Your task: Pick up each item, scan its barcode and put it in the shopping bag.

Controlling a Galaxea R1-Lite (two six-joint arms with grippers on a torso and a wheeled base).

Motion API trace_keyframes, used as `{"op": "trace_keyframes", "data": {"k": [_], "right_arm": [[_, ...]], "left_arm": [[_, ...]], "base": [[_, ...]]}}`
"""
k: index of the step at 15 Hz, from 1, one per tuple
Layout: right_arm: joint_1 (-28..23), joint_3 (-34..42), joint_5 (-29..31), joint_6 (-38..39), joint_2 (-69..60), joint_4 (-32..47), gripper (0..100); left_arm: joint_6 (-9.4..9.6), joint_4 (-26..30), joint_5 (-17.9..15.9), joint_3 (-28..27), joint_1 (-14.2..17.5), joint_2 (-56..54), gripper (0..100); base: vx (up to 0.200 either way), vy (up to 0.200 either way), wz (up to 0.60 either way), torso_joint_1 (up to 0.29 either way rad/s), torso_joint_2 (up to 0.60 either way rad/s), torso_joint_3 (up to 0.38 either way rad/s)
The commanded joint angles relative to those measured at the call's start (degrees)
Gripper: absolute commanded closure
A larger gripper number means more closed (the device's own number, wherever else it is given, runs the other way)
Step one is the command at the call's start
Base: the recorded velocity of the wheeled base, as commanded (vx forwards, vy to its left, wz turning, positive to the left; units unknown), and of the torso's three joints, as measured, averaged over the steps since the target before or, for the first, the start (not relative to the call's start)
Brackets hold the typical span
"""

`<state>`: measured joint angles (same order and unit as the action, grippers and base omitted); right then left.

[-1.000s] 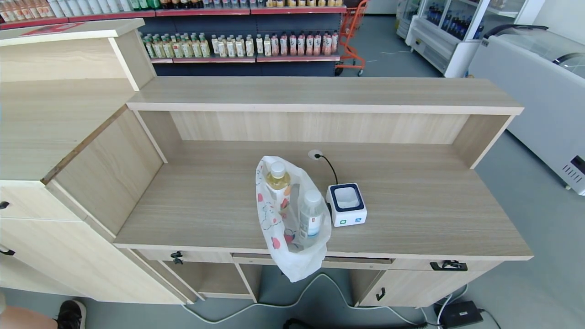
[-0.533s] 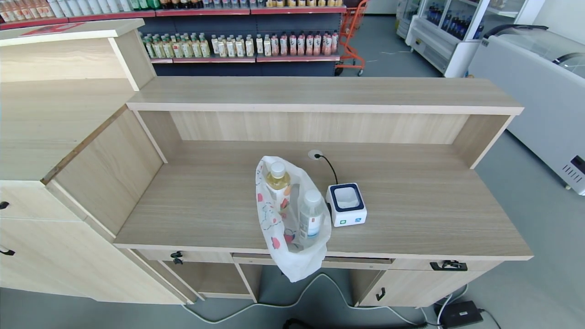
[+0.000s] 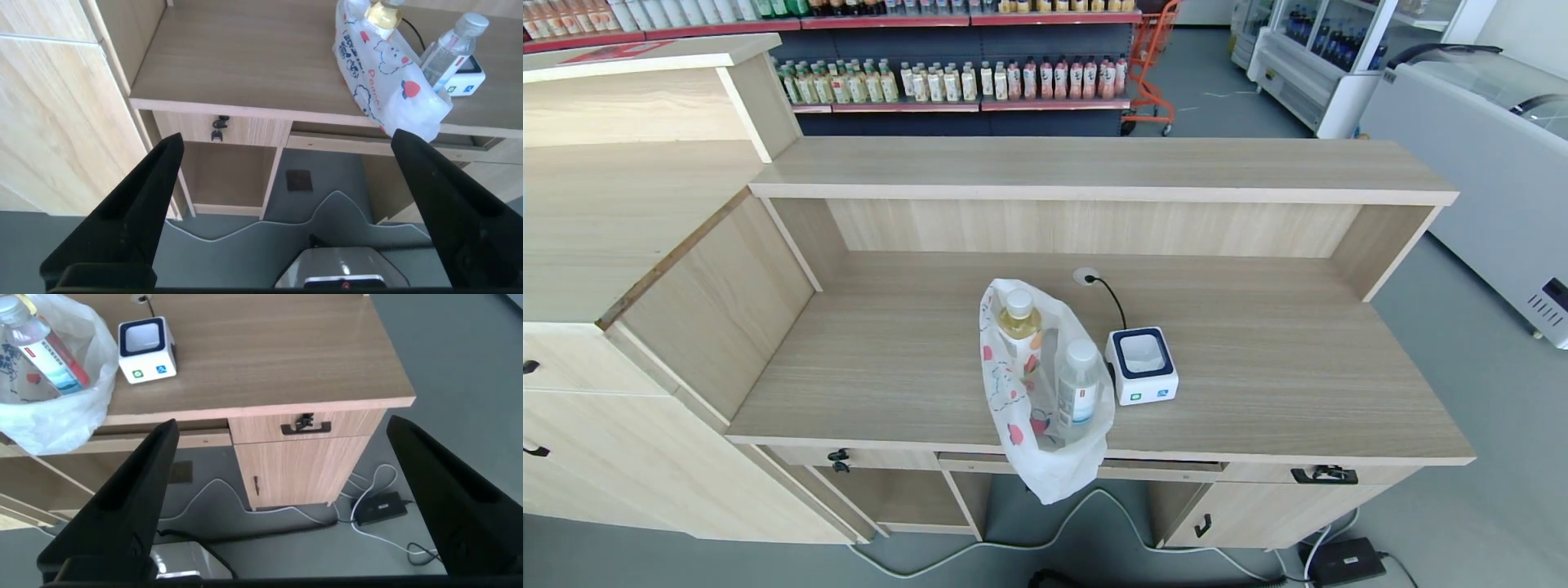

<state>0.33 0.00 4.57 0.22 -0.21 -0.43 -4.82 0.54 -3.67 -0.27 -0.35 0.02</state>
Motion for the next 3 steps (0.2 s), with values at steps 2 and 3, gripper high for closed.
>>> {"op": "trace_keyframes", "data": {"k": [2, 3], "right_arm": [[0.02, 0.0, 0.0, -0.04, 0.21, -0.01, 0], [0.02, 0.0, 0.0, -0.31, 0.21, -0.01, 0]], "left_arm": [[-0.02, -0.01, -0.02, 0.0, 0.0, -0.02, 0], [-0.02, -0.01, -0.02, 0.0, 0.0, -0.02, 0]], "base": [[0.0, 0.0, 0.0, 0.0, 0.0, 0.0], [0.0, 0.0, 0.0, 0.0, 0.0, 0.0]]}}
